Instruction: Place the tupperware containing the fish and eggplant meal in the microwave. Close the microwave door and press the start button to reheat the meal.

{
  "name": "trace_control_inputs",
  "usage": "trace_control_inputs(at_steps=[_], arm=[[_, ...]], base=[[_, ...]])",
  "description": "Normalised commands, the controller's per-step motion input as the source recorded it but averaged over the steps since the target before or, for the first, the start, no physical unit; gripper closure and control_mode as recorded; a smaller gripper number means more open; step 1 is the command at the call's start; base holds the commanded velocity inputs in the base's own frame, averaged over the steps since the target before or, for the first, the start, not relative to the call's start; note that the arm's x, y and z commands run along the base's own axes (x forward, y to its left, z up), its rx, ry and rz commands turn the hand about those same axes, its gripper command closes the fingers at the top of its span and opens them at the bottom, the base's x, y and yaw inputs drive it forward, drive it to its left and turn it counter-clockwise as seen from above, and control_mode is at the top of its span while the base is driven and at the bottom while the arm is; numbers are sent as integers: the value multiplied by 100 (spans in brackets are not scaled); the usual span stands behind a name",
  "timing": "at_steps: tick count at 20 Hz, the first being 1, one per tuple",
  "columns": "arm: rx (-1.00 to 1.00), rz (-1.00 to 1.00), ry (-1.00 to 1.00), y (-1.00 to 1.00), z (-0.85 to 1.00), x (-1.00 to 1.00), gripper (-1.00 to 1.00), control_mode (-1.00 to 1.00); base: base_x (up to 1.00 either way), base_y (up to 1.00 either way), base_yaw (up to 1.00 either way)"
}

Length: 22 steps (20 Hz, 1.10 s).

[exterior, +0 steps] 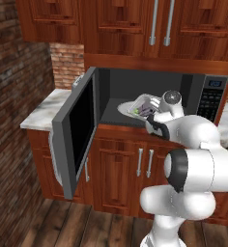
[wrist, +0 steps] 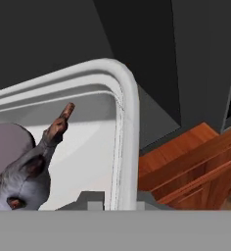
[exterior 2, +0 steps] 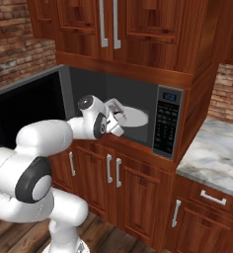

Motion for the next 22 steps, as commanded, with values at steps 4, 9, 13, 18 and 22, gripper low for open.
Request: trace_control_inputs(at_steps=[4,9,13,18,22], arm=[[0,0,0,0,-1,49,100,-100],[0,0,0,-5,-5,41,100,-100],[0,0,0,-8,-15,35,100,-100],[0,0,0,-3,-31,28,100,-100],[0,0,0,-1,-29,33,100,-100]], base=[[0,0,0],[0,0,0],[0,0,0],[0,0,0],[0,0,0]])
